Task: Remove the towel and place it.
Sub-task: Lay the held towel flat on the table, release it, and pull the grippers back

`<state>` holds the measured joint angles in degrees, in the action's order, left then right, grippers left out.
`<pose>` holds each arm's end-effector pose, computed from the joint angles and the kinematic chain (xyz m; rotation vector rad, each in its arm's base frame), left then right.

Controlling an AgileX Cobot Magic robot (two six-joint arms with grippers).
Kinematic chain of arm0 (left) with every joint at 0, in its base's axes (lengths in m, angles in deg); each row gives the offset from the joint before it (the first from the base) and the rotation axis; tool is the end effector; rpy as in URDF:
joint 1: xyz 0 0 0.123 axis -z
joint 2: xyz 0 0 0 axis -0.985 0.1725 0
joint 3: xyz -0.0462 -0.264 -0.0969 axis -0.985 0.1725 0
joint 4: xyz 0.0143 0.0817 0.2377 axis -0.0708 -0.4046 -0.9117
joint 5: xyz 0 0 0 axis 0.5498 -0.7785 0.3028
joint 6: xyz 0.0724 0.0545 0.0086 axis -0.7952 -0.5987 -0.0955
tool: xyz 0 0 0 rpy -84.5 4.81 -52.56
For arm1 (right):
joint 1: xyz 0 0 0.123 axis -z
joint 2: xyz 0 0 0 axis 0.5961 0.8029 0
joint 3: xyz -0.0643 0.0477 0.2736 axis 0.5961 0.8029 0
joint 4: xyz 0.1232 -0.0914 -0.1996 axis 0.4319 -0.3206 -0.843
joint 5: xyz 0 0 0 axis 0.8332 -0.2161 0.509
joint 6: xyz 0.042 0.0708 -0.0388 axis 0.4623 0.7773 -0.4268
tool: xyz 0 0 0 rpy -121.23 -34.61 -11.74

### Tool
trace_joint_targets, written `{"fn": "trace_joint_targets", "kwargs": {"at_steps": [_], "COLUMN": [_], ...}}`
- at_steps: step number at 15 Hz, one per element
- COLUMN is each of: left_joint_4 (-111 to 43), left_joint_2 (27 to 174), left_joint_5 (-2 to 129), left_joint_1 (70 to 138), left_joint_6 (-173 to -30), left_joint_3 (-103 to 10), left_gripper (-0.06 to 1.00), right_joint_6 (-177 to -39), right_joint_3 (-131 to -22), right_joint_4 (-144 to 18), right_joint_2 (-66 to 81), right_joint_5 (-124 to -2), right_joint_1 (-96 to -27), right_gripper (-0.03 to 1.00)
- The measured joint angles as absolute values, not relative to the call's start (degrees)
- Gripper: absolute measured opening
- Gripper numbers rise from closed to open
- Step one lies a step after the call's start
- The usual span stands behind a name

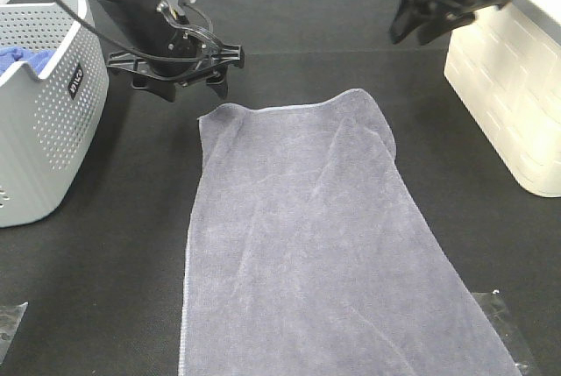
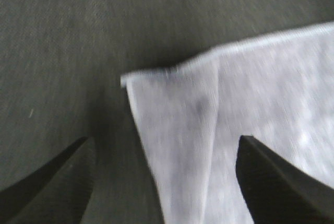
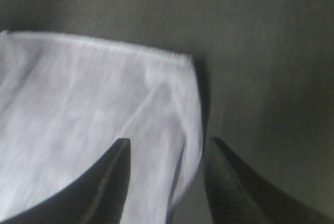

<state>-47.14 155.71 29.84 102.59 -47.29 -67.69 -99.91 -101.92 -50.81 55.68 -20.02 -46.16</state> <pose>0.4531 -0.1882 0.1682 0.0492 2.6386 -0.2656 0.4623 0.1032 0.2393 -0.3514 2.6106 0.4123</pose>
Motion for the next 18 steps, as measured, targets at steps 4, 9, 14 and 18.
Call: {"fn": "trace_joint_targets", "kwargs": {"at_steps": [4,9,14,18], "left_joint_4": [-46.97,-46.62,-46.22,-46.22], "left_joint_2": [159.72,160.07,160.07,160.07], "left_joint_5": [29.5,28.24,27.78,27.61], "left_joint_1": [102.47,102.47,102.47,102.47], "left_joint_6": [-47.41,-48.38,-48.61,-48.61], "left_joint_3": [-71.93,-72.04,-72.04,-72.04], "left_gripper": [0.71,0.71,0.71,0.71], "right_joint_6": [-100.31,-100.31,-100.31,-100.37], "right_joint_3": [-103.75,-103.81,-103.86,-103.92], "right_joint_4": [-50.81,-53.79,-53.79,-54.7], "right_joint_2": [63.64,68.97,72.12,75.04], "right_joint_5": [-30.39,-37.84,-40.76,-42.25], "right_joint_1": [-48.11,-48.05,-48.05,-48.05], "right_gripper": [0.44,0.43,0.43,0.4]}}
